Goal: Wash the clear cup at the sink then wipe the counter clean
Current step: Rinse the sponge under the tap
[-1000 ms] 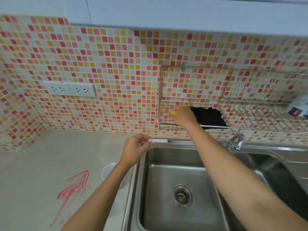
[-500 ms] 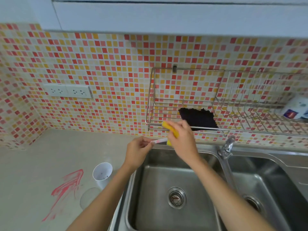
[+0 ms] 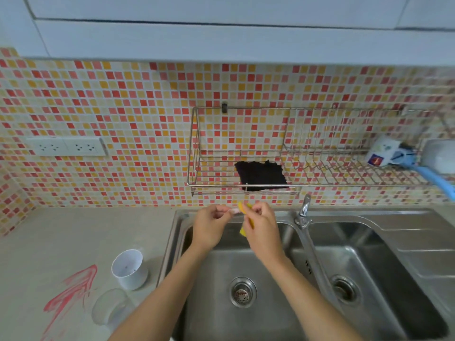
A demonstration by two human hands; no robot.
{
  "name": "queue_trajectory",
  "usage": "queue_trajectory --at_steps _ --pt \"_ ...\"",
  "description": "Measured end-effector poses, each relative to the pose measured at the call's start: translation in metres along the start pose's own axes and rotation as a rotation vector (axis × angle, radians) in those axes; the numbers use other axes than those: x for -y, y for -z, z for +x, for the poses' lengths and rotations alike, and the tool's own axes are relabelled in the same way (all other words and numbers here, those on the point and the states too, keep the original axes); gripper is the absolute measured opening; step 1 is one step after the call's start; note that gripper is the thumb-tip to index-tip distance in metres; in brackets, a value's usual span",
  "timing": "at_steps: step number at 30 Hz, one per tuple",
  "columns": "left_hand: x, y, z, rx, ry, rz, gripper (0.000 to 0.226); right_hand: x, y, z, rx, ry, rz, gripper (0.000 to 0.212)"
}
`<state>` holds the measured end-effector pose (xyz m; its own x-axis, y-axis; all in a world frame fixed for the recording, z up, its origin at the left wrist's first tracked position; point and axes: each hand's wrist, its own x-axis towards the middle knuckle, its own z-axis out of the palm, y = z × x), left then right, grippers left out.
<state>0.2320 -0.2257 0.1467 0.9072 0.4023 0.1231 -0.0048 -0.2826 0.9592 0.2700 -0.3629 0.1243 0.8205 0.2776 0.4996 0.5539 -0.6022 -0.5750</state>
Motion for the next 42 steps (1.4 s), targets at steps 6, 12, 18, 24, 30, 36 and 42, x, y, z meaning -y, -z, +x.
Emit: queue_trajectory --at_steps 6,12,18,24,30,36,42 --pt "-0.005 -0.004 -0.004 -0.012 0.011 0.019 0.008 0.0 0.003 -0.001 -0.03 -0.023 0.035 0.04" --pt "-0.003 0.001 -0.004 -0.015 0.033 0.007 0.003 0.005 -0.001 -0.008 -0.07 -0.012 0.117 0.041" --pt "-0.004 0.005 -0.004 0.05 0.113 -0.123 0.023 0.001 -0.007 -0.01 -0.07 0.131 -0.012 0.046" --pt "-0.001 0.003 -0.002 0.098 0.218 -0.202 0.016 -0.01 -0.005 0.004 -0.102 0.322 -0.248 0.035" --pt "-0.002 0.015 0.003 0.174 -0.264 0.267 0.014 -0.014 0.0 0.014 0.007 0.336 -0.294 0.033" --pt "-0.001 0.007 0.016 0.049 -0.176 0.203 0.004 -0.023 0.0 0.02 -0.084 0.037 -0.089 0.036" --pt "0.003 0.0 0.016 0.023 -0.044 0.083 0.007 -0.007 -0.013 0.001 -0.076 0.078 -0.063 0.044"
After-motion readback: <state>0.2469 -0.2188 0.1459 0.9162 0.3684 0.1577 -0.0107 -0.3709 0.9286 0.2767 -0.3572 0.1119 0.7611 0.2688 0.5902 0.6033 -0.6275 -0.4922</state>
